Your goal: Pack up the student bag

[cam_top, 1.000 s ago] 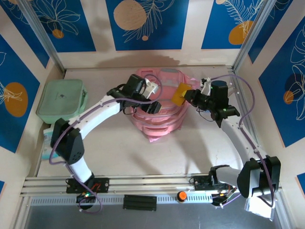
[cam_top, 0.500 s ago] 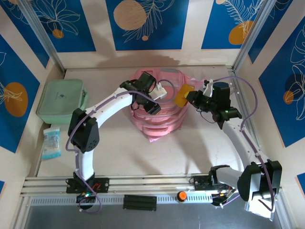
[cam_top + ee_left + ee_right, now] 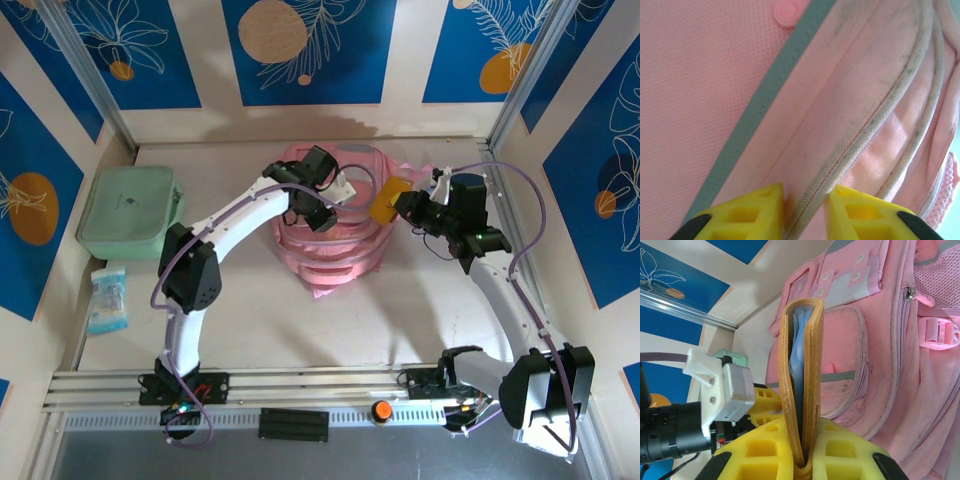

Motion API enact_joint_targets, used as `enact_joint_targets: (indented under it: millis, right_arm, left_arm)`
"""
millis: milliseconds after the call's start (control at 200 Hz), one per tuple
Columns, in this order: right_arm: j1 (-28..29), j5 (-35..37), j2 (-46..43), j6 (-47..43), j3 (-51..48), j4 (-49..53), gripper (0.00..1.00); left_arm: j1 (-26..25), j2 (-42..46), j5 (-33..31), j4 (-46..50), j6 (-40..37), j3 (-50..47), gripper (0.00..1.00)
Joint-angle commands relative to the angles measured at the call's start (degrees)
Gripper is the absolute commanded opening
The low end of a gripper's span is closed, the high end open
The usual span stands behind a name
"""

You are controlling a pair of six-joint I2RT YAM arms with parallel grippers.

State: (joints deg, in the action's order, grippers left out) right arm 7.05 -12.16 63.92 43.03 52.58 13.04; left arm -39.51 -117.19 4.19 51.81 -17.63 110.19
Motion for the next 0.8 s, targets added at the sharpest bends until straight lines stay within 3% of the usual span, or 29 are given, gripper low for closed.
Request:
enact_joint_targets:
  millis: [0,165,355,625,795]
  right_arm:
    - [-0.28,0.29,-1.85,-0.31,-0.89,0.40,0.04]
    - [-0.55,0.65,-2.57,-0.23,-1.27,0.95,0.05]
    - [-0.59,1.83,-3.92,1.99,-3.21,0.71,0.04]
    - [-0.90,7.31,-6.09,5.25,-4.34,4.96,0.05]
    - [-1.25,1.94,-5.65,11.05,-5.57,7.02,0.05]
  left_arm:
    - [0.26,0.30,-1.90,0.21,2.20,3.00,0.22]
    - [0.40,1.90,-1.13,-0.87,2.84,2.92,0.15]
    - [0.62,2.58,1.57,-3.00,5.22,2.75,0.00]
    - [0.62,5.97,6.45,-7.64,10.33,1.69,0.00]
    - [0.24,9.26,11.17,-12.46,15.57,0.58,0.00]
